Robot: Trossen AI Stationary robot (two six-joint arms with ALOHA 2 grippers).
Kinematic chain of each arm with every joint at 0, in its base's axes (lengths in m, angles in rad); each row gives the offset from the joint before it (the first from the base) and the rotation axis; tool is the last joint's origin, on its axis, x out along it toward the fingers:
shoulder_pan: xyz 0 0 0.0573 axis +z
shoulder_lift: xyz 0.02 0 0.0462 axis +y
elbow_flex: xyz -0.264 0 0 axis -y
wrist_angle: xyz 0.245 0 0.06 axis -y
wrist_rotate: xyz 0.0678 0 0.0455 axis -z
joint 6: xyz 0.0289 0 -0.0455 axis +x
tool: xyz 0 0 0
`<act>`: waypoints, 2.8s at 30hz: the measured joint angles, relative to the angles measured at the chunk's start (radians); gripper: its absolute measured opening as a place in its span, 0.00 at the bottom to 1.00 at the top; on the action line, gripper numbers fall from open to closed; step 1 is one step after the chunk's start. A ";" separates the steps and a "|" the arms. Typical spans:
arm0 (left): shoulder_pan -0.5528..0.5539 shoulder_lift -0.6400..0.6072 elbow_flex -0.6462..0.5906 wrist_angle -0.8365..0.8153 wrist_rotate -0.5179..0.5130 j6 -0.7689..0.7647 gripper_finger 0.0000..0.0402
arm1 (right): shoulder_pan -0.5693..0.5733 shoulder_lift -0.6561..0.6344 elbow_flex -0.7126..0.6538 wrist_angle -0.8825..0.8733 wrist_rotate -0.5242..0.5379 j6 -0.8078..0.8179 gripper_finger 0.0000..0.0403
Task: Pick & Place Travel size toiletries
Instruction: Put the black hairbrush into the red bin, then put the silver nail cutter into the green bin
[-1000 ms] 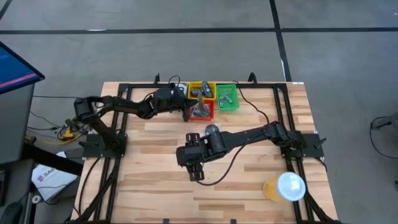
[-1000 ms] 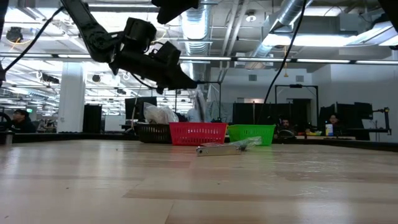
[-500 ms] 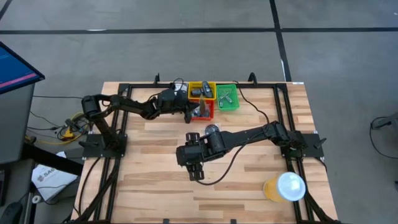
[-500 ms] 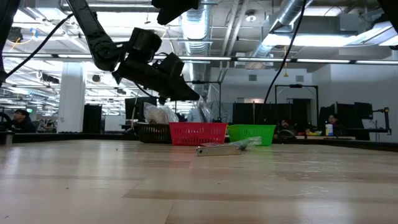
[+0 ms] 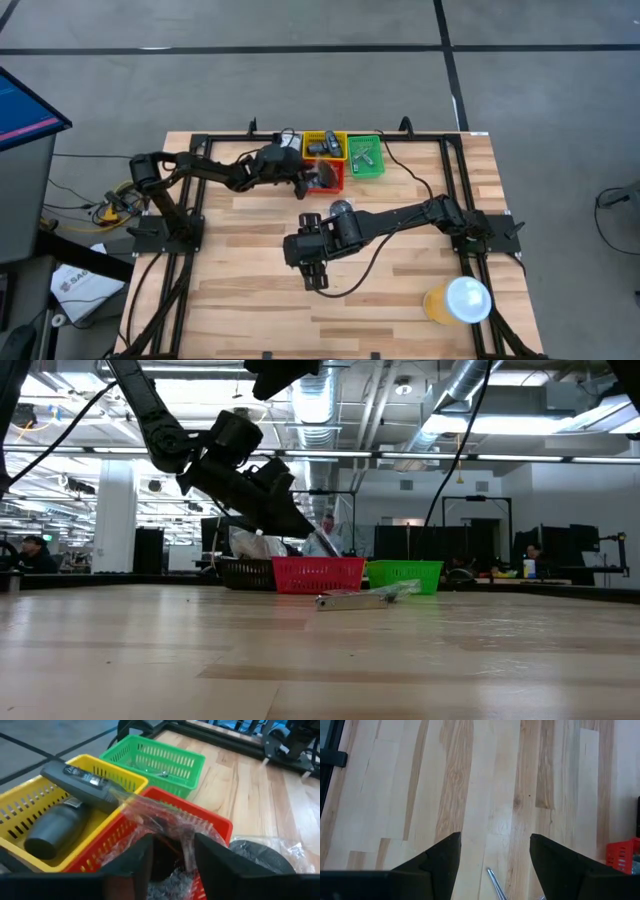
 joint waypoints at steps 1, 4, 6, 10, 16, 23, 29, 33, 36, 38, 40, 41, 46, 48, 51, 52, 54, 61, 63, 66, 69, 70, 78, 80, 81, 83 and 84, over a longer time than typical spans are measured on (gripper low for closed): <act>0.000 -0.004 0.000 0.001 0.000 0.000 0.36 | 0.000 0.000 0.000 0.000 0.000 0.000 0.56; 0.000 -0.026 -0.002 -0.015 -0.001 0.000 0.41 | 0.000 0.000 0.000 -0.001 0.000 0.000 0.56; -0.003 -0.045 0.000 -0.011 -0.001 0.000 0.43 | 0.000 0.000 0.000 -0.005 0.000 0.000 0.56; -0.008 -0.107 -0.001 -0.054 -0.001 0.012 0.45 | -0.001 0.000 0.000 -0.019 0.000 0.000 0.56; -0.016 -0.223 -0.001 -0.224 -0.001 0.053 0.44 | 0.000 0.000 0.000 -0.027 0.000 0.000 0.56; -0.070 -0.306 -0.042 -0.324 -0.001 0.079 0.41 | -0.014 0.009 0.001 -0.093 0.003 0.000 0.56; -0.114 -0.365 -0.134 -0.323 -0.001 0.079 0.41 | -0.034 0.058 0.001 -0.165 0.008 -0.006 0.56; -0.141 -0.407 -0.185 -0.321 -0.001 0.077 0.41 | -0.042 0.103 -0.003 -0.248 0.054 -0.004 0.55; -0.166 -0.437 -0.209 -0.317 -0.001 0.076 0.40 | -0.051 0.123 -0.004 -0.312 0.094 -0.004 0.51; -0.184 -0.463 -0.224 -0.322 -0.001 0.075 0.39 | -0.061 0.141 -0.004 -0.311 0.105 -0.007 0.48; -0.204 -0.480 -0.233 -0.312 -0.001 0.071 0.39 | -0.070 0.146 -0.006 -0.330 0.108 -0.008 0.45; -0.212 -0.495 -0.240 -0.318 -0.001 0.070 0.39 | -0.075 0.146 -0.006 -0.329 0.108 -0.012 0.43; -0.257 -0.540 -0.258 -0.315 -0.001 0.057 0.38 | -0.110 0.144 -0.066 -0.317 0.107 -0.008 0.35; -0.270 -0.551 -0.268 -0.312 -0.001 0.047 0.38 | -0.121 0.134 -0.104 -0.313 0.107 -0.003 0.33; -0.282 -0.567 -0.282 -0.310 -0.001 0.046 0.38 | -0.131 0.128 -0.159 -0.276 0.105 -0.007 0.31; -0.283 -0.571 -0.287 -0.309 -0.002 0.045 0.38 | -0.131 0.126 -0.178 -0.267 0.101 -0.019 0.30; -0.283 -0.575 -0.296 -0.311 -0.003 0.044 0.38 | -0.131 0.109 -0.227 -0.226 0.085 -0.033 0.30; -0.283 -0.574 -0.311 -0.308 -0.007 0.022 0.38 | -0.138 -0.073 -0.499 0.037 0.016 -0.011 0.30; -0.283 -0.574 -0.311 -0.302 -0.006 0.022 0.38 | -0.137 -0.135 -0.605 0.120 -0.003 0.008 0.30; -0.283 -0.574 -0.311 -0.300 -0.006 0.022 0.38 | -0.133 -0.195 -0.743 0.242 -0.015 0.050 0.30; -0.283 -0.574 -0.311 -0.297 -0.006 0.022 0.38 | -0.123 -0.225 -0.835 0.335 -0.041 0.061 0.30; -0.283 -0.574 -0.311 -0.295 -0.005 0.022 0.38 | -0.120 -0.230 -0.853 0.348 -0.048 0.061 0.29; -0.283 -0.574 -0.311 -0.292 -0.005 0.022 0.38 | -0.085 -0.225 -0.872 0.393 -0.053 0.055 0.29; -0.283 -0.574 -0.311 -0.293 -0.005 0.022 0.38 | -0.084 -0.225 -0.873 0.396 -0.053 0.045 0.29; -0.283 -0.574 -0.311 -0.292 -0.005 0.022 0.38 | -0.084 -0.225 -0.873 0.401 -0.052 0.044 0.29; -0.283 -0.574 -0.311 -0.293 -0.005 0.022 0.38 | -0.084 -0.225 -0.873 0.403 -0.053 0.044 0.29; -0.283 -0.574 -0.311 -0.293 -0.004 0.022 0.38 | -0.084 -0.225 -0.873 0.406 -0.053 0.044 0.29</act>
